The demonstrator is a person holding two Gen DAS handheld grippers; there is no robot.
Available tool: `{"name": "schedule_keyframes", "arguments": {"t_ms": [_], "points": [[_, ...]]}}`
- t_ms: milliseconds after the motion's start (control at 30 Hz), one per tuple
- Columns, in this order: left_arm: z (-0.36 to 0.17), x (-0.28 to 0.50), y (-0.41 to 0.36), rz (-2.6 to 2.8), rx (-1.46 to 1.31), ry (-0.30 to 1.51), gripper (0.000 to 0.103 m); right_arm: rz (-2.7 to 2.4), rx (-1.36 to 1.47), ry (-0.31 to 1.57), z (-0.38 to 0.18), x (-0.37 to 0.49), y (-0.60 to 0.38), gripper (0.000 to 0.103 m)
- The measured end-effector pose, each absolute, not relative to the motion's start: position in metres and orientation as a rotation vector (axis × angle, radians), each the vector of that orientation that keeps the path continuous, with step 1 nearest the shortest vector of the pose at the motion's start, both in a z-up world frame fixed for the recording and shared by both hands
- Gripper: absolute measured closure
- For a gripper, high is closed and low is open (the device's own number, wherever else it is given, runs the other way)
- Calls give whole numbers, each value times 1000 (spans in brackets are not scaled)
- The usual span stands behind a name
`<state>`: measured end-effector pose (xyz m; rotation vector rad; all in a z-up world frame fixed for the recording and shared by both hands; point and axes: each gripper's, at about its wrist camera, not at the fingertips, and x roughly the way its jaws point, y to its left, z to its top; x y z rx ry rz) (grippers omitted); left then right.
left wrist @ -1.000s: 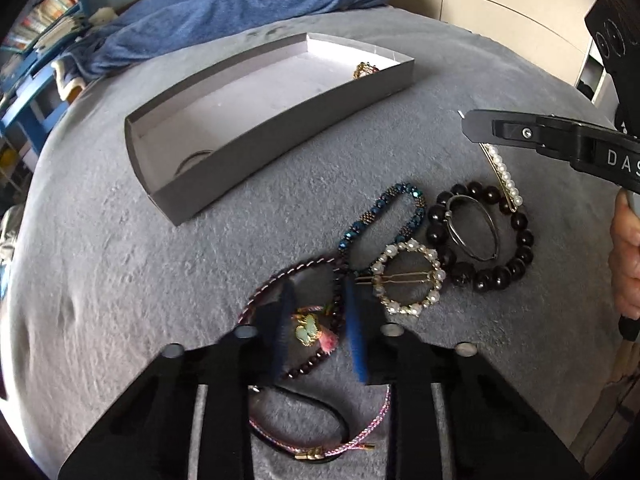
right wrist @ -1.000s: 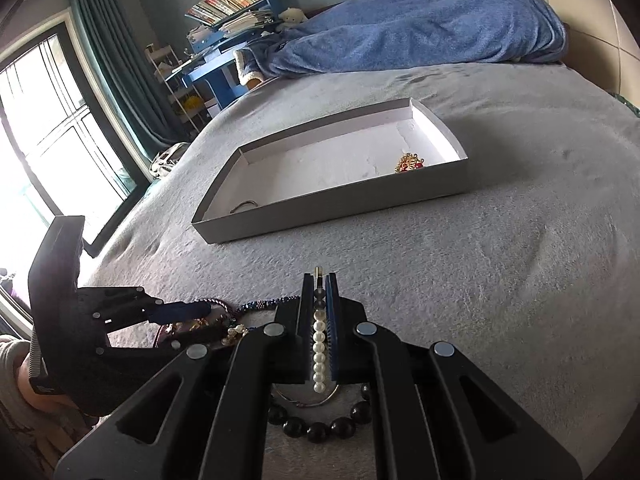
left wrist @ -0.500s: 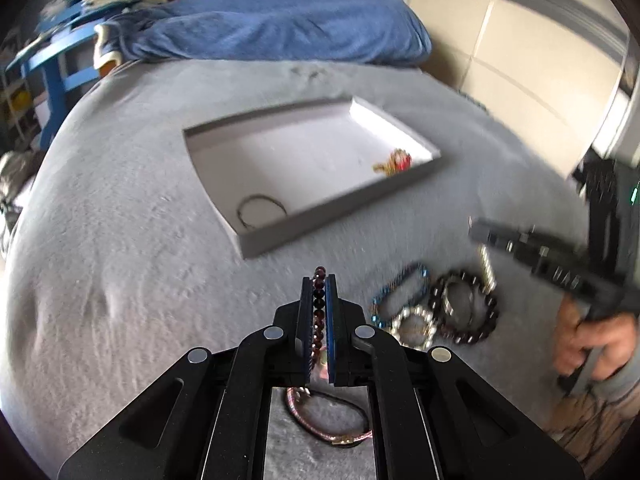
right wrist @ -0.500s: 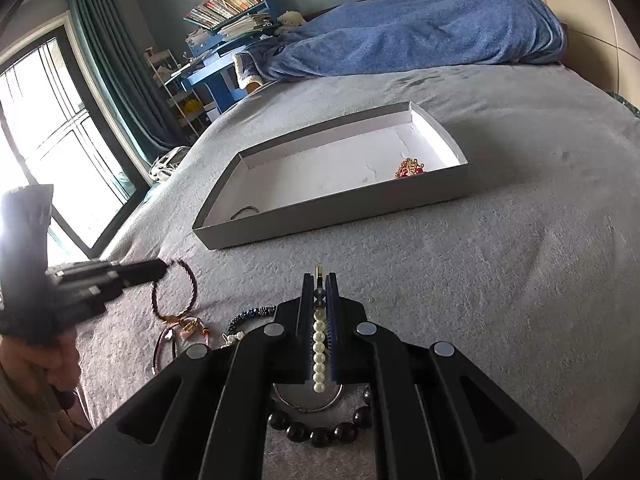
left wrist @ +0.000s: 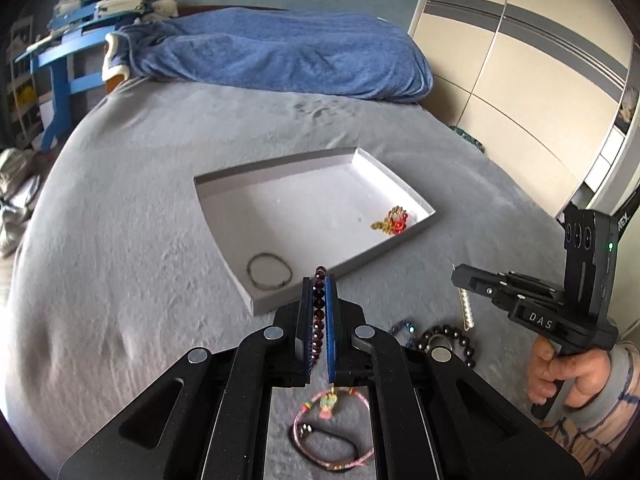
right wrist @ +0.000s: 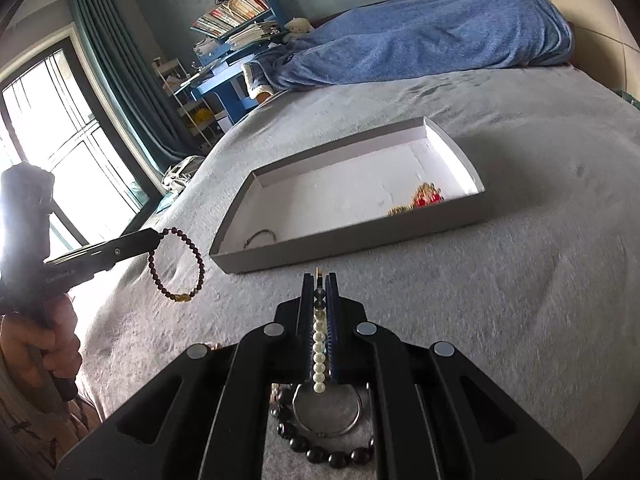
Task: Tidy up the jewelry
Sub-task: 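Carry the bracelet and hairpin into the grey box and open both tools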
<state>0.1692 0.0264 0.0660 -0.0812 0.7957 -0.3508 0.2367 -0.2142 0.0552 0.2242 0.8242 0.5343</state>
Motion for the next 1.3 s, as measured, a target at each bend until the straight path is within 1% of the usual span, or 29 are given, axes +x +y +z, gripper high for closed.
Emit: {"name": "schedule_keyframes", "arguments": {"t_ms": [433, 667, 933, 1033, 1300], "points": [[82, 229, 16, -327, -72, 777, 97, 571, 305, 840, 80, 297, -205, 97], [77, 262, 23, -285, -72, 787, 97, 573, 235, 851, 84, 331, -182, 97], [60, 299, 36, -231, -67, 820, 97, 574, 148, 877, 69, 362, -156, 97], [51, 308, 38, -219, -70, 837, 97, 572, 155, 892, 62, 372, -150, 97], [25, 321, 38, -205, -72, 889, 97, 559, 59, 942, 36, 376, -126, 97]]}}
